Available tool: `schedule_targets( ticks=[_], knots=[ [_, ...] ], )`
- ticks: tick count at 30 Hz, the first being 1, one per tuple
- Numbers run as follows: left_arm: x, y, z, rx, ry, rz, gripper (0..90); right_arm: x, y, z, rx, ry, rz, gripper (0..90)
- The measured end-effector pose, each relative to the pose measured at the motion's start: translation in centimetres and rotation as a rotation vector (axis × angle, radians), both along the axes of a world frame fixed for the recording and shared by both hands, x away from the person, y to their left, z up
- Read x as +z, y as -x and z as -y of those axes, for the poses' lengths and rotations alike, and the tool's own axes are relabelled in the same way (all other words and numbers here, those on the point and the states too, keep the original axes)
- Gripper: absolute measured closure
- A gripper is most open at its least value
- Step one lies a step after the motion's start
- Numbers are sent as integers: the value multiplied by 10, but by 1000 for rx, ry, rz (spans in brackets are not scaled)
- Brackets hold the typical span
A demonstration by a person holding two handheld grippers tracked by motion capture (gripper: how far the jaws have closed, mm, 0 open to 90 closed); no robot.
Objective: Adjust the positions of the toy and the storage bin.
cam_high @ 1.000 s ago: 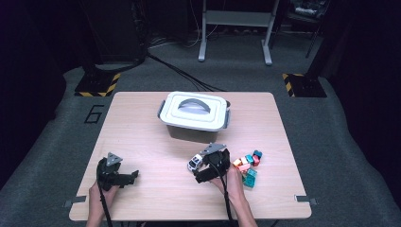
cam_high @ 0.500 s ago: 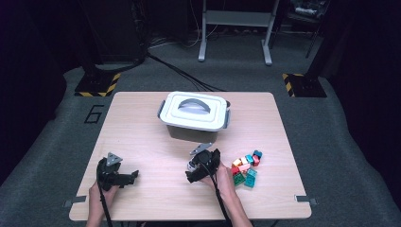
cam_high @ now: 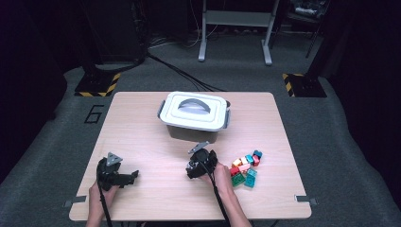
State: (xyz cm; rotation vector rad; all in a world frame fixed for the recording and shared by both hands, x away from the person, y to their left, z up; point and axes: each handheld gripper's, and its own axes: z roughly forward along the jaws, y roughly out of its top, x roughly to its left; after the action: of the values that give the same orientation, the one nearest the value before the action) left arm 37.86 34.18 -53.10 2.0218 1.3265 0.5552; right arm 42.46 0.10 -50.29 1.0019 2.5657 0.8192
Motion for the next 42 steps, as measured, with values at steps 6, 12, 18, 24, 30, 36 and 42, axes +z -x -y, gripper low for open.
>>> schedule_targets(
  ticks=[6,12,18,24,30,36,42],
  knots=[
    [0,0,0,0,0,0,5,-1,0,-1,-6,26,9,240],
    [0,0,0,2,2,3,5,-3,0,-3,-1,49,18,242],
    [0,0,0,1,0,0,5,-3,0,-4,3,55,11,241],
    [0,0,0,1,0,1,5,-3,-1,-2,4,46,4,246],
    [0,0,0,-1,0,0,5,-2,-1,-1,10,27,-6,247],
    [0,0,0,-1,0,0,5,2,1,1,3,-6,7,248],
    [0,0,0,-1,0,0,5,9,4,5,0,-38,12,248]
  ],
)
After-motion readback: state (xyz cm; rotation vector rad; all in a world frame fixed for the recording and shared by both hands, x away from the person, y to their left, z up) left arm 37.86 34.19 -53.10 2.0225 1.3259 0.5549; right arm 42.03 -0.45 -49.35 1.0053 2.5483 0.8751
